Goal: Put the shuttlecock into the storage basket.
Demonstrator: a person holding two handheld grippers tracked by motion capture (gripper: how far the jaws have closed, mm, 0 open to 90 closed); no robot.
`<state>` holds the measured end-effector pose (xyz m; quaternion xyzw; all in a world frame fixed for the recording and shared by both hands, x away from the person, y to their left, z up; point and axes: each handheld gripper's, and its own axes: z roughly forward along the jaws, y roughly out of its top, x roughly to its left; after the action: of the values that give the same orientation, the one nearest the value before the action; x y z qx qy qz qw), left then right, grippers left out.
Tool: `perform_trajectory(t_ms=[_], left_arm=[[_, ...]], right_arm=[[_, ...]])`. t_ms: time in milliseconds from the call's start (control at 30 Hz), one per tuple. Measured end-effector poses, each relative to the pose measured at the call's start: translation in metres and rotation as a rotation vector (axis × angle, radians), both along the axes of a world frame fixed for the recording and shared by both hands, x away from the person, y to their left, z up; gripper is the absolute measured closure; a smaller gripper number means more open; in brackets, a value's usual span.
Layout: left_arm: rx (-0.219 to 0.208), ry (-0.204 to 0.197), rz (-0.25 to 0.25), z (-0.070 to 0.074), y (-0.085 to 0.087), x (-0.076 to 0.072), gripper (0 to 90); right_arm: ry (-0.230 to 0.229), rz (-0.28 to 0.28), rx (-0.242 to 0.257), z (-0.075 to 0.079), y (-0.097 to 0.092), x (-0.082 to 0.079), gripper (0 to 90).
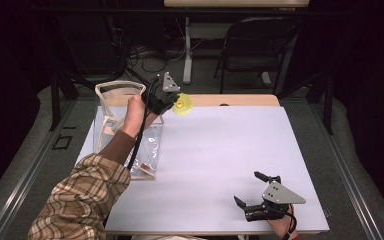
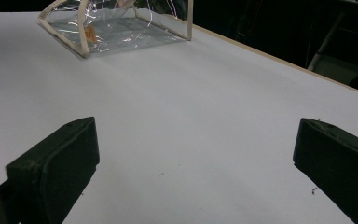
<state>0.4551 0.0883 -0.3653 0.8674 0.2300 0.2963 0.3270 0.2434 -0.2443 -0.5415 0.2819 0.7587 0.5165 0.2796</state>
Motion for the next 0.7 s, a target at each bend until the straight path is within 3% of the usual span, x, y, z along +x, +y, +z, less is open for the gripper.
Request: perform_trajectory(t_ms=[533,700], left_arm=[[0.004,-0.013,-0.011,0.012,-0.004,0.000,90.0],[-0.012,-0.020,-0.015,0.015,-0.003,0.000,90.0]], right_arm=[[0.002,0.002,0.005,0.000,0.000,0.000,0.0],[0.000,0.001,0.007,0.000,0.000,-0.001,0.0]])
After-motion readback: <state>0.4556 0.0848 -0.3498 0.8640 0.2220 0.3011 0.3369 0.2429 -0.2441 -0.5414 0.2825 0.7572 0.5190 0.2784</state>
